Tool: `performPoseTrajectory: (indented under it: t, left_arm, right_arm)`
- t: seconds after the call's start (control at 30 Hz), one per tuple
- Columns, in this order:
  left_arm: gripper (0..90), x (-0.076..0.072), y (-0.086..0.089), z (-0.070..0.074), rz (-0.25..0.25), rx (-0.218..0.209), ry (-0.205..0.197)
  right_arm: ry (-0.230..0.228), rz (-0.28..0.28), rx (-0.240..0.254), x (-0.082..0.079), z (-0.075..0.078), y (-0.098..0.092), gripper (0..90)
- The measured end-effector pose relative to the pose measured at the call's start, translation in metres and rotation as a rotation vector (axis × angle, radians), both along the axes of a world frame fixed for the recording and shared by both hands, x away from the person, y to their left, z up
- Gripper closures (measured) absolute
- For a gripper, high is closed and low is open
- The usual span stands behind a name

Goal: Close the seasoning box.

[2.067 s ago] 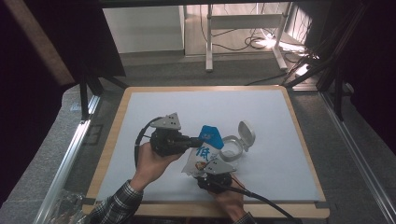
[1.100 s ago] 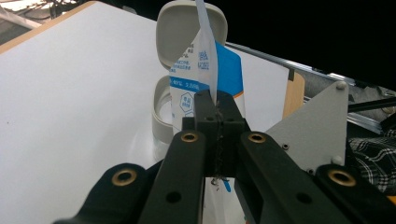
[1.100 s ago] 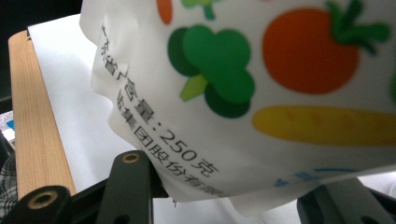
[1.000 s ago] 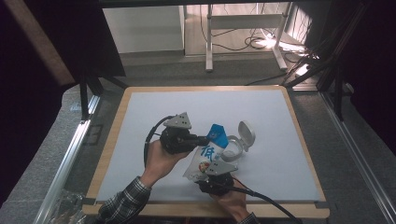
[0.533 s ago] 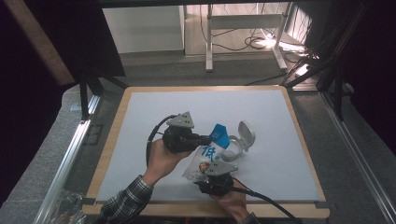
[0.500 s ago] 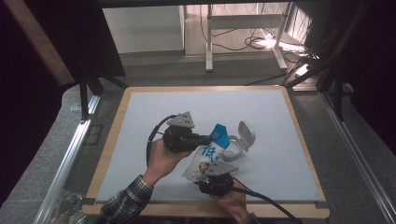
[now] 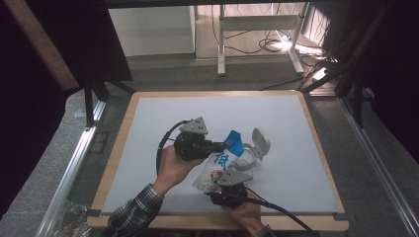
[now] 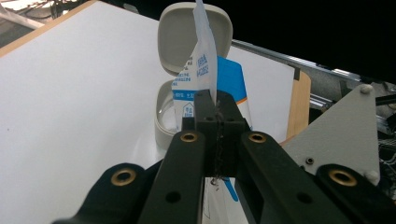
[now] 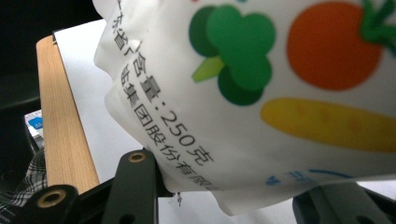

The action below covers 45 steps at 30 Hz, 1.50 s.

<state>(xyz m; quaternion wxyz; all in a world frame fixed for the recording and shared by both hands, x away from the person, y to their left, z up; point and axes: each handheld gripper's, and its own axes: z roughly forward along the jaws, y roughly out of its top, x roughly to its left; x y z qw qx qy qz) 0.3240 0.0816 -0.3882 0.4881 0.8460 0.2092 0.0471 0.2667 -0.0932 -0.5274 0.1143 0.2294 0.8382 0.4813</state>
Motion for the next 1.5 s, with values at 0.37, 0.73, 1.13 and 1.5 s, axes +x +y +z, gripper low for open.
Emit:
performPoseTrajectory:
  t: [0.37,0.73,1.13,1.5]
  left_arm:
    - [90.0,0.002,-0.006,0.003,0.0,0.021,-0.013]
    - [90.0,0.007,-0.013,0.002,0.001,0.038,-0.014]
    - [90.0,0.013,-0.02,0.002,0.006,0.059,-0.021]
    - [89.9,0.017,-0.026,0.001,0.009,0.061,-0.016]
  right_arm:
    - [-0.005,0.016,0.018,-0.001,0.003,0.0,57.8]
    - [0.024,0.03,0.048,0.0,0.003,-0.001,57.9]
    - [0.038,0.05,0.069,0.002,0.005,-0.003,57.9]
    - [0.052,0.063,0.089,0.003,0.008,-0.004,57.9]
